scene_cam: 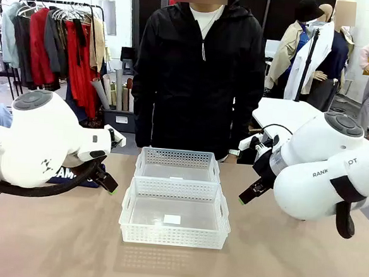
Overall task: Distribute items into two baskets.
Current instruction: Pick up the Pencil pouch that the person points to.
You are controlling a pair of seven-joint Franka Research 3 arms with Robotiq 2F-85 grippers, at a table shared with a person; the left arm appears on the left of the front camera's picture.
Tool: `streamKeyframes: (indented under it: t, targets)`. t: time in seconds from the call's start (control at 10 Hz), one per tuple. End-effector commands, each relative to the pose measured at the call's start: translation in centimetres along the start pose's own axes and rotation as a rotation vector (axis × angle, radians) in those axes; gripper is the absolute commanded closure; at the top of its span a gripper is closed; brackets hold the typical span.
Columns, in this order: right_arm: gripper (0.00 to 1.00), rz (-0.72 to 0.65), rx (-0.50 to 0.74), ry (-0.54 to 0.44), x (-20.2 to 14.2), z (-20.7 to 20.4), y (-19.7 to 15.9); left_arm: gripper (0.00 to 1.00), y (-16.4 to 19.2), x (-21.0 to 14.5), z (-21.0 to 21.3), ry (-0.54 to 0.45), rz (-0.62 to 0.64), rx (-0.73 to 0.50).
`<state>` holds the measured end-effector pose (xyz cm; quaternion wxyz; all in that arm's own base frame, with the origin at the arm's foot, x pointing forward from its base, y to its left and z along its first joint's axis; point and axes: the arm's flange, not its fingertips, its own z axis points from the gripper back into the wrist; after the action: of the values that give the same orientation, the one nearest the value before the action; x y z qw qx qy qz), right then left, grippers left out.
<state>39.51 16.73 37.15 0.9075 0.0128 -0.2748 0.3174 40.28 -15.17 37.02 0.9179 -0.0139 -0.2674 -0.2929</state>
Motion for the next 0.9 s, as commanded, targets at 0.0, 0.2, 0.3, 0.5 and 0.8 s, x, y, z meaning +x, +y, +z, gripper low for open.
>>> streamKeyframes:
  t: [0.0,0.2,0.3,0.5,0.8]
  targets:
    - [0.0,0.0,0.0,0.0,0.0,0.0,0.0,0.0,0.0,0.01,0.03,-0.001,0.0,0.0]
    - [0.0,0.0,0.0,0.0,0.0,0.0,0.0,0.0,0.0,0.01,0.03,-0.001,0.0,0.0]
    - [0.0,0.0,0.0,0.0,0.0,0.0,0.0,0.0,0.0,0.01,0.03,-0.001,0.0,0.0]
    - [0.0,0.0,0.0,0.0,0.0,0.0,0.0,0.0,0.0,0.01,0.03,-0.001,0.0,0.0]
    - [0.0,0.0,0.0,0.0,0.0,0.0,0.0,0.0,0.0,0.01,0.03,-0.001,0.0,0.0]
